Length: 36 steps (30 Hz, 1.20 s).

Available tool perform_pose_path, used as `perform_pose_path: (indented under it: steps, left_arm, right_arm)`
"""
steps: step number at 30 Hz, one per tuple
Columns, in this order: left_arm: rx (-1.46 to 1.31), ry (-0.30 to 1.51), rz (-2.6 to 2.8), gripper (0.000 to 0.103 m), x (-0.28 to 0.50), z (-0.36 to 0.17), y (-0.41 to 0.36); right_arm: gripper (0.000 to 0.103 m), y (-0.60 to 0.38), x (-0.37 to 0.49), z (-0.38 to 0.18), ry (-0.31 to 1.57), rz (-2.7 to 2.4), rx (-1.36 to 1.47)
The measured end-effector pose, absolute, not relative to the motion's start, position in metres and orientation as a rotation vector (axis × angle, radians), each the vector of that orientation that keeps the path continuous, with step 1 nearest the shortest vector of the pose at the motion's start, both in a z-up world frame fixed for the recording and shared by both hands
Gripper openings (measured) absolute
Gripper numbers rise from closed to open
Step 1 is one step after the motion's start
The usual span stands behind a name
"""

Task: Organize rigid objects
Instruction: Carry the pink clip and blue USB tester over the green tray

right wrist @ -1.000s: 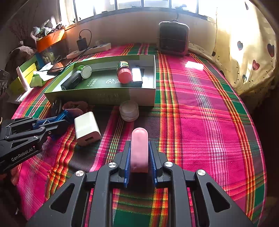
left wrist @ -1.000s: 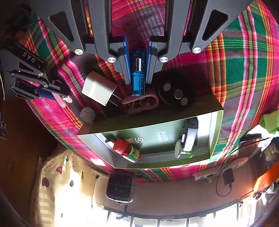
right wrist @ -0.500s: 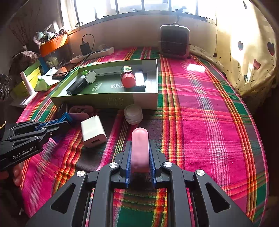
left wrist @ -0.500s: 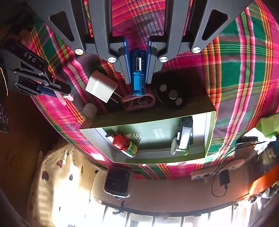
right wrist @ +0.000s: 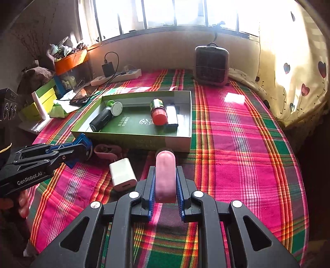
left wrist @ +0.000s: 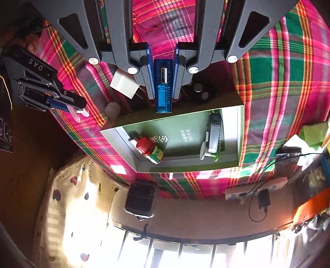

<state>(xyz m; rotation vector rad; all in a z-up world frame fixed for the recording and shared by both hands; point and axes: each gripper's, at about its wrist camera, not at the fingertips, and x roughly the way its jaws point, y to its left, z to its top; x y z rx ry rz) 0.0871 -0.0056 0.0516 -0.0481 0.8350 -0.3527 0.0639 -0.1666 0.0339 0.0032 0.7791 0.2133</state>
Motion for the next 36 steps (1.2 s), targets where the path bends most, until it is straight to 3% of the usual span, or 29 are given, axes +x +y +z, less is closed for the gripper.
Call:
perform_pose_path:
  steps: [16, 36]
  left_arm:
    - [-0.033, 0.831, -0.376, 0.015, 0.151, 0.067, -0.011]
    - [-0.056, 0.881, -0.367, 0.015, 0.208, 0.045, -0.013]
  right_arm:
    - [0.019, -0.149, 0.124, 0.044, 0.796, 0.277, -0.013]
    - [0.019, -0.131, 0.171, 0.021, 0.878, 0.319, -0.048]
